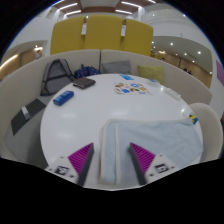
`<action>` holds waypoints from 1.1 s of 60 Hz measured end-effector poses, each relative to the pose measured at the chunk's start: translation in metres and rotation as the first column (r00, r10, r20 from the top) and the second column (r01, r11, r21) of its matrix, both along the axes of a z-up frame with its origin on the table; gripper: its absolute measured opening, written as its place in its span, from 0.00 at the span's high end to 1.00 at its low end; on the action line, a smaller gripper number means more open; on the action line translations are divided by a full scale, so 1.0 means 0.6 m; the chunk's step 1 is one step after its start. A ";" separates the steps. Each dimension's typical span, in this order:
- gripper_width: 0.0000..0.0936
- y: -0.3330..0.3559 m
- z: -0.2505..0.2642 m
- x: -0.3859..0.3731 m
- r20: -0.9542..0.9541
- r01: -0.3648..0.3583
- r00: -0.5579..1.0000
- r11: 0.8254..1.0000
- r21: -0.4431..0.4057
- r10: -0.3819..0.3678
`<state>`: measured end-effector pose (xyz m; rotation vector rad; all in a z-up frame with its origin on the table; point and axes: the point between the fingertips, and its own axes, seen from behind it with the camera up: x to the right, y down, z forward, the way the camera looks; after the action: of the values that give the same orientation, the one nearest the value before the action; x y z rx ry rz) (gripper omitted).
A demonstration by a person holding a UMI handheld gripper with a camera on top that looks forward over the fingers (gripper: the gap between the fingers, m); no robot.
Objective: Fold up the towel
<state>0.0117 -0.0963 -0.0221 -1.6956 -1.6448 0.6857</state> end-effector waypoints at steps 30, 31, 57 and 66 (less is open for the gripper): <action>0.97 0.171 0.192 -0.004 -0.020 0.072 0.997 0.989 -0.127 -0.076; 0.97 0.194 0.197 -0.004 -0.022 0.080 0.996 0.989 -0.121 -0.083; 0.07 0.514 0.124 0.050 0.154 0.107 0.983 0.993 -0.045 -0.099; 0.07 0.498 0.260 0.135 0.202 0.093 0.976 0.994 -0.059 -0.079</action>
<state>0.0927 0.2023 0.1337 -1.9263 -1.6879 0.5501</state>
